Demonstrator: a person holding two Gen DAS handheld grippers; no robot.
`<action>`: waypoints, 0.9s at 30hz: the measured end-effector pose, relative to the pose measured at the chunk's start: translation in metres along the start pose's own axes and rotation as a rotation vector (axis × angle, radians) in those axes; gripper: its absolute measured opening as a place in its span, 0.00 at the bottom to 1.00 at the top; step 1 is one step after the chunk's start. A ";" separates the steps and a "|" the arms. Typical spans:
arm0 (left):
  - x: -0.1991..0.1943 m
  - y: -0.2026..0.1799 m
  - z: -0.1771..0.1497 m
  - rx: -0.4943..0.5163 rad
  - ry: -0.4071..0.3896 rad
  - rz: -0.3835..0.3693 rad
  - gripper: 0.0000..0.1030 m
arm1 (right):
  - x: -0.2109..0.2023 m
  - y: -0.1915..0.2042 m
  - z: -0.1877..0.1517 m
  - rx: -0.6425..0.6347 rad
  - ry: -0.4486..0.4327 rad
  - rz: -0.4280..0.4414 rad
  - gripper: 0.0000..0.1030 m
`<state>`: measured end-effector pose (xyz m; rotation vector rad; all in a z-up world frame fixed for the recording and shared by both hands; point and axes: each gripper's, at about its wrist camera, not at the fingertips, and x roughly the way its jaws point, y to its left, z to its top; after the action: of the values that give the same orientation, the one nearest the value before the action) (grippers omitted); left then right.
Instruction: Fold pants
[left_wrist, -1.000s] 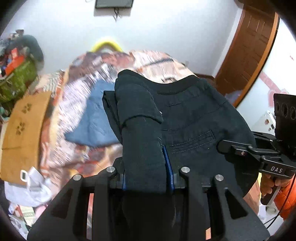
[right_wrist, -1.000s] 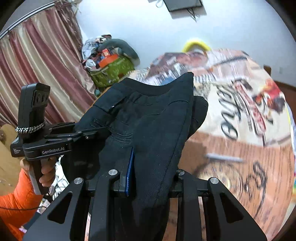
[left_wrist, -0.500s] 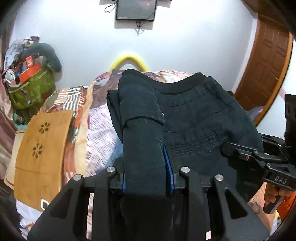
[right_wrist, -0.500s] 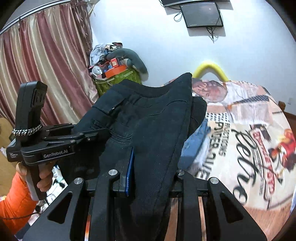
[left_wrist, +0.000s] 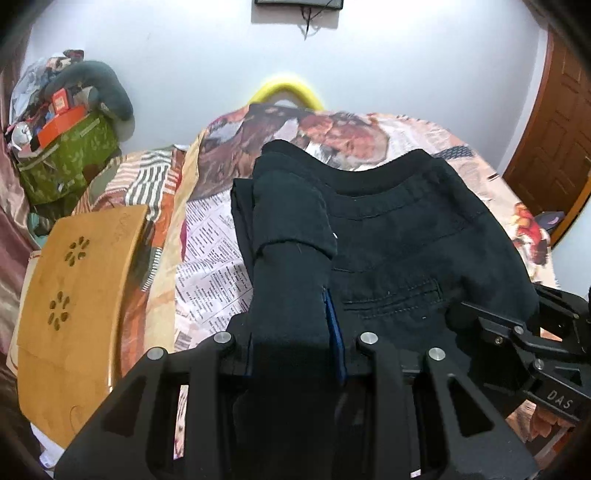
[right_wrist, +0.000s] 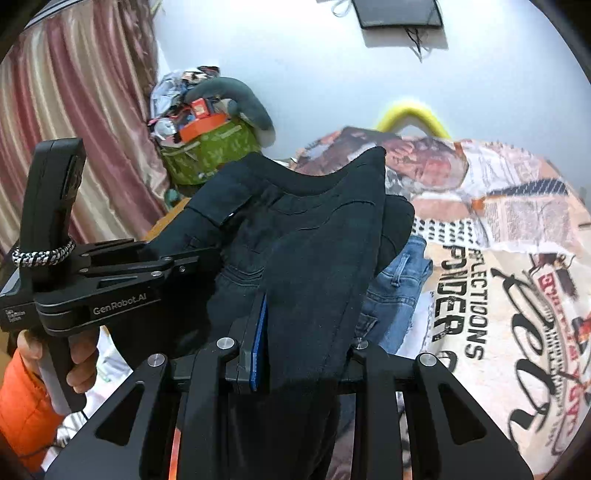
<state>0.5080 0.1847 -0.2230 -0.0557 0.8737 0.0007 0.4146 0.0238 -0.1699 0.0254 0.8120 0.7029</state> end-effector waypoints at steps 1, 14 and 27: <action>0.008 0.000 -0.001 0.006 0.005 0.007 0.30 | 0.008 -0.002 -0.002 0.006 0.008 -0.007 0.22; 0.094 0.008 -0.040 0.024 0.157 0.081 0.52 | 0.036 -0.032 -0.040 0.033 0.165 -0.120 0.29; -0.040 0.004 -0.042 0.005 0.038 0.072 0.52 | -0.057 -0.009 -0.033 0.031 0.055 -0.202 0.42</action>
<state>0.4502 0.1878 -0.2190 -0.0198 0.9129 0.0647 0.3702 -0.0242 -0.1575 -0.0478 0.8649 0.5019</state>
